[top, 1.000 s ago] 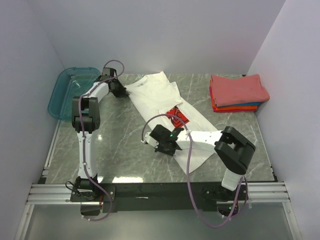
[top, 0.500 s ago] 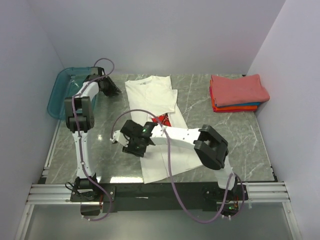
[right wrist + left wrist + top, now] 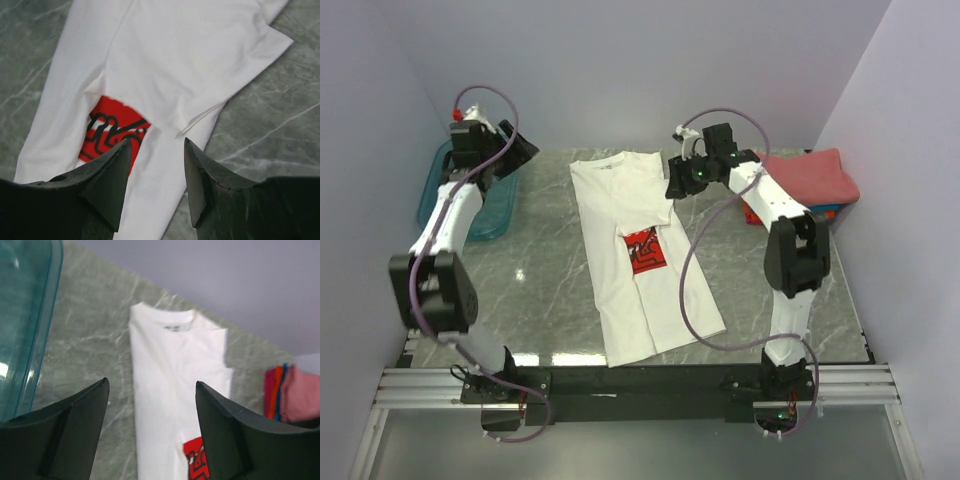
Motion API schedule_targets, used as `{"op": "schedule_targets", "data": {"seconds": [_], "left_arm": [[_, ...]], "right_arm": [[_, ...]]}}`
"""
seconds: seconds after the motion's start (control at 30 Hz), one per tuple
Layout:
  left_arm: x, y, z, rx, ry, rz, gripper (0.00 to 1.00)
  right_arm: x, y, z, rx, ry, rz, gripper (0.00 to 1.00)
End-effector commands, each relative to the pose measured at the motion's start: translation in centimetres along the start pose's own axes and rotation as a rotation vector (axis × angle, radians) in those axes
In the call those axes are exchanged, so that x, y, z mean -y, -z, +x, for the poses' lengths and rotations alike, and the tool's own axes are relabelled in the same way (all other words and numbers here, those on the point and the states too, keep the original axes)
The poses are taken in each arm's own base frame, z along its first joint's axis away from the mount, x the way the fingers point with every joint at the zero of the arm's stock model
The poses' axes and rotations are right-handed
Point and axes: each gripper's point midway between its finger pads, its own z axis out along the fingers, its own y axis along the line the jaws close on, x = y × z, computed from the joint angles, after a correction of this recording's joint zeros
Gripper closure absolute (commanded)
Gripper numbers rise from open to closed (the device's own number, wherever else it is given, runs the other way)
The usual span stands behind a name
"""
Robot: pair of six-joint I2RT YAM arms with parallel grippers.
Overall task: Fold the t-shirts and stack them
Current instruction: Fold the tshirt
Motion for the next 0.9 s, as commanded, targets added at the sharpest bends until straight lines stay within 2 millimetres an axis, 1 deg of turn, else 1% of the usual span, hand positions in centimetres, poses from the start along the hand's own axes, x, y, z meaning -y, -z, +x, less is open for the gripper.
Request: {"op": "schedule_targets", "data": {"seconds": [0.0, 0.03, 0.07, 0.1, 0.13, 0.17, 0.2, 0.23, 0.27, 0.3, 0.33, 0.37, 0.4, 0.43, 0.47, 0.5, 0.53, 0.57, 0.6, 0.67, 0.73, 0.77, 0.8, 0.87], "left_arm": [[2.9, 4.4, -1.8, 0.116, -0.029, 0.109, 0.24], [2.9, 5.6, -0.9, 0.103, -0.027, 0.123, 0.24], [3.7, 6.2, 0.1, 0.069, -0.034, 0.172, 0.24], [3.8, 6.7, 0.9, 0.047, -0.054, 0.194, 0.25], [3.9, 7.6, 1.8, 0.029, -0.066, 0.208, 0.25], [4.0, 8.2, 2.8, -0.001, -0.078, 0.223, 0.25], [4.0, 8.8, 3.5, -0.022, -0.113, 0.245, 0.26], [4.0, 10.0, 4.2, -0.020, -0.134, 0.249, 0.26], [3.6, 10.6, 4.9, -0.024, -0.147, 0.237, 0.26], [2.4, 10.8, 6.2, -0.036, -0.162, 0.212, 0.26], [2.6, 12.1, 5.9, 0.002, -0.186, 0.210, 0.26], [2.2, 12.6, 6.4, 0.005, -0.196, 0.198, 0.26], [1.6, 13.0, 6.9, 0.009, -0.209, 0.182, 0.26], [1.0, 13.5, 7.6, 0.012, -0.215, 0.161, 0.26], [0.6, 13.7, 8.0, 0.009, -0.223, 0.149, 0.26], [-0.3, 13.8, 9.0, -0.014, -0.228, 0.129, 0.26], [-0.4, 14.2, 9.1, -0.002, -0.235, 0.122, 0.26], [-0.7, 14.3, 9.4, -0.004, -0.237, 0.116, 0.26], [-0.9, 14.3, 9.6, -0.004, -0.235, 0.112, 0.26], [-0.5, 14.2, 9.5, -0.006, -0.236, 0.130, 0.26], [-0.3, 13.8, 9.4, -0.020, -0.228, 0.137, 0.26], [-0.1, 13.8, 9.5, -0.031, -0.228, 0.150, 0.26], [0.0, 13.6, 9.5, -0.035, -0.226, 0.155, 0.26], [-0.1, 13.3, 9.9, -0.057, -0.217, 0.159, 0.27]], "right_arm": [[0.9, -3.9, -1.5, 0.035, -0.163, -0.042, 0.46], [1.8, -4.4, -1.8, 0.044, -0.266, -0.022, 0.46], [3.0, -4.4, -3.7, 0.085, -0.294, -0.001, 0.46], [4.9, -6.0, -2.7, 0.063, -0.356, 0.042, 0.46], [5.4, -6.5, -3.0, 0.074, -0.422, 0.049, 0.46], [6.3, -6.7, -4.2, 0.105, -0.445, 0.064, 0.46], [8.2, -7.8, -3.4, 0.105, -0.493, 0.101, 0.46], [8.8, -8.4, -3.6, 0.116, -0.550, 0.111, 0.46], [9.5, -8.4, -4.7, 0.146, -0.561, 0.119, 0.46], [10.7, -9.4, -3.8, 0.139, -0.614, 0.135, 0.46], [11.3, -9.7, -3.8, 0.145, -0.636, 0.142, 0.46], [11.8, -9.7, -4.4, 0.165, -0.647, 0.148, 0.46], [12.6, -10.3, -3.7, 0.158, -0.683, 0.160, 0.46], [13.1, -10.3, -3.6, 0.162, -0.693, 0.180, 0.46], [13.5, -10.4, -3.2, 0.159, -0.701, 0.192, 0.46], [13.7, -10.3, -3.2, 0.165, -0.695, 0.199, 0.46], [14.1, -10.1, -3.1, 0.168, -0.693, 0.222, 0.46], [14.4, -10.2, -2.4, 0.161, -0.694, 0.235, 0.46], [14.5, -9.9, -2.5, 0.166, -0.689, 0.245, 0.46], [15.2, -9.7, -1.9, 0.164, -0.699, 0.267, 0.46], [15.5, -10.2, -1.2, 0.147, -0.719, 0.257, 0.46], [15.5, -10.3, -1.3, 0.146, -0.725, 0.249, 0.47], [15.4, -11.1, -0.6, 0.126, -0.745, 0.223, 0.47], [15.0, -11.6, -0.3, 0.116, -0.761, 0.197, 0.47]]}}
